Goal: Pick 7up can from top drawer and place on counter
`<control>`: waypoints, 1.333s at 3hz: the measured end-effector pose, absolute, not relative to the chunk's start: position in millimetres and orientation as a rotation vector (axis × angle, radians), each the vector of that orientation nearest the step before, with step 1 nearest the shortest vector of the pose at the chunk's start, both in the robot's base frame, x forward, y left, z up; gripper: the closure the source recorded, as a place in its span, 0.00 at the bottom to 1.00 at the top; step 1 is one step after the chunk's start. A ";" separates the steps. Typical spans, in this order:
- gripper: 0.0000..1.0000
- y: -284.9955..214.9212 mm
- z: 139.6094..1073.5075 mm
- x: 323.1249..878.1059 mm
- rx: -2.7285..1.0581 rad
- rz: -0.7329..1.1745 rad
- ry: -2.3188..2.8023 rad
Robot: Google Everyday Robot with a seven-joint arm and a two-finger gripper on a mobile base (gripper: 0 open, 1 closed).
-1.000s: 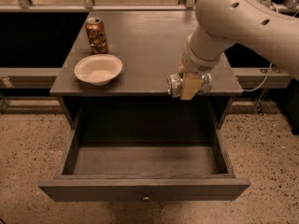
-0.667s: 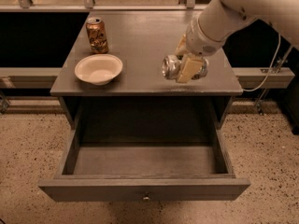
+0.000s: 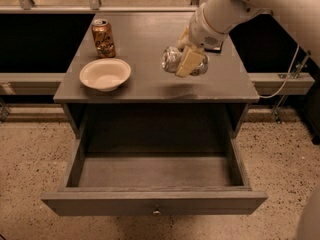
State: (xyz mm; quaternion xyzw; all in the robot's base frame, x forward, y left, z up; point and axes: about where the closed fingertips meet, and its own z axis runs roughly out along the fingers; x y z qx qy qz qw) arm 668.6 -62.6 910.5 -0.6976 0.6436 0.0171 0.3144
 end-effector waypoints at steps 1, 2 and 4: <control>0.75 -56.9 893.4 683.7 -1.813 0.110 1.760; 0.44 -51.7 860.7 691.0 -1.811 0.159 1.897; 0.00 -49.7 859.8 689.3 -1.826 0.163 1.881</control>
Offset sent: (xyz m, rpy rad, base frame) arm 0.0304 0.0122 -0.0803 -0.0578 0.2820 -0.1619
